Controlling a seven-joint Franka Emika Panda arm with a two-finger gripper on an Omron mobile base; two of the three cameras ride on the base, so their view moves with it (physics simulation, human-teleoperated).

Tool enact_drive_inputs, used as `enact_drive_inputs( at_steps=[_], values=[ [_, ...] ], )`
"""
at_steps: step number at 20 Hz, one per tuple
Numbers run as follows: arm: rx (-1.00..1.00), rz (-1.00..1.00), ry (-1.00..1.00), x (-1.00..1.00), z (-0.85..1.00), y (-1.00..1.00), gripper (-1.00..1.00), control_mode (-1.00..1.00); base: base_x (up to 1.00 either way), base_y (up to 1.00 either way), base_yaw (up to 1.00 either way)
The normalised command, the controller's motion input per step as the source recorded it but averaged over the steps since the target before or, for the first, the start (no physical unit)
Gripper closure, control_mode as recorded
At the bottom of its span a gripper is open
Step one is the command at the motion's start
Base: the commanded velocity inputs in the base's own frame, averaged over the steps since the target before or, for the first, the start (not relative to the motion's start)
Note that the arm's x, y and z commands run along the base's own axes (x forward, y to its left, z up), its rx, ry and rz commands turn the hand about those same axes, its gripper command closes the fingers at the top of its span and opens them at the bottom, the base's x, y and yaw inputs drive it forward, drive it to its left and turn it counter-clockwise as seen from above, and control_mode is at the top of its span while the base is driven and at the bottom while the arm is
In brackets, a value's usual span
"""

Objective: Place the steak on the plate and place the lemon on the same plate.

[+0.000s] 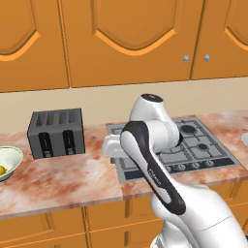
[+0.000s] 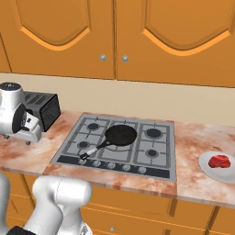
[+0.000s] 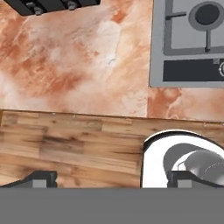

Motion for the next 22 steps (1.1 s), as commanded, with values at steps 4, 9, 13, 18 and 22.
enact_drive_inputs(
  at_steps=[4,9,13,18,22],
  values=[
    [0.0,0.0,0.09,0.0,0.0,0.85,-1.0,-1.0,0.0,0.0,0.0],
    [0.0,-0.05,0.02,0.03,0.0,0.83,-1.0,-1.0,0.0,0.0,0.0],
    [0.0,-0.14,0.02,0.11,0.0,0.77,-1.0,-1.0,0.0,0.0,0.0],
    [0.0,-0.17,0.08,0.22,0.0,0.71,-1.0,-1.0,0.0,0.0,0.0],
    [0.0,-0.19,0.05,0.24,-0.05,0.69,-1.0,-1.0,0.0,0.0,0.0]
  ],
)
